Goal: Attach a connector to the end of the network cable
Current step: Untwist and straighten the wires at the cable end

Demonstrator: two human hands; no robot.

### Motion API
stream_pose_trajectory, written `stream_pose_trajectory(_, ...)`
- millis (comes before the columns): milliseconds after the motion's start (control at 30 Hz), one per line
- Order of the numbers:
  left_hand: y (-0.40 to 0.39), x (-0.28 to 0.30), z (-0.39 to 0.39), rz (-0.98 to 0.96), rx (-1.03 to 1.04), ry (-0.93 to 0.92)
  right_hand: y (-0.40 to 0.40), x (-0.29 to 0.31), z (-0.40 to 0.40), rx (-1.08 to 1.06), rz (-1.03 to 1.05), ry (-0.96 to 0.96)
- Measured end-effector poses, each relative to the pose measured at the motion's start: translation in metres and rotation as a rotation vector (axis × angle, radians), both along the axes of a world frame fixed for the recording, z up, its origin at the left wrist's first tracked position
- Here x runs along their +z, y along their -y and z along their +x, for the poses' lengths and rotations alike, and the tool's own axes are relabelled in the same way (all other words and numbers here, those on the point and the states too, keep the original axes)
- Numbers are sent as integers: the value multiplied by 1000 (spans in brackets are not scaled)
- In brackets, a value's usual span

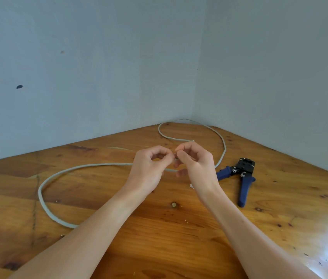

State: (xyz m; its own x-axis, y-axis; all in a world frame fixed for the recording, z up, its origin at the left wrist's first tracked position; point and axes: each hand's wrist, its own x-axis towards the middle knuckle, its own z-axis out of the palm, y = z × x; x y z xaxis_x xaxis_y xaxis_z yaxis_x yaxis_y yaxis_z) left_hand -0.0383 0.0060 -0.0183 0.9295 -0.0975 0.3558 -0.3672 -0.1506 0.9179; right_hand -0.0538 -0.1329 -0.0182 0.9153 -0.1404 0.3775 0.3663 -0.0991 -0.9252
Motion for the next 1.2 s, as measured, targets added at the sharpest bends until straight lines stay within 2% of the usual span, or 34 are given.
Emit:
stream_pose_trajectory(200,0,-2,-1,16,4,52,-2,0,1,-19,-39,-24)
stream_pose_trajectory(400,0,-2,-2,79,17,91,-3,-3,0,-119,-189,31)
stream_pose_trajectory(600,2,-2,-4,52,53,84,-6,-5,0,-158,-186,18)
stream_pose_trajectory(800,5,-4,-5,131,71,155,-5,-5,-1,-143,-139,73)
stream_pose_trajectory(900,6,-2,-6,19,32,138,-5,-2,-1,-26,67,37)
stream_pose_trajectory(1000,4,0,-6,-145,-4,28,-4,-1,-1,107,241,1)
stream_pose_trajectory(1100,4,0,-4,-255,-42,-58,-5,-4,0,128,242,1)
stream_pose_trajectory(1200,5,0,-3,-282,-77,-88,-6,-6,2,124,226,5)
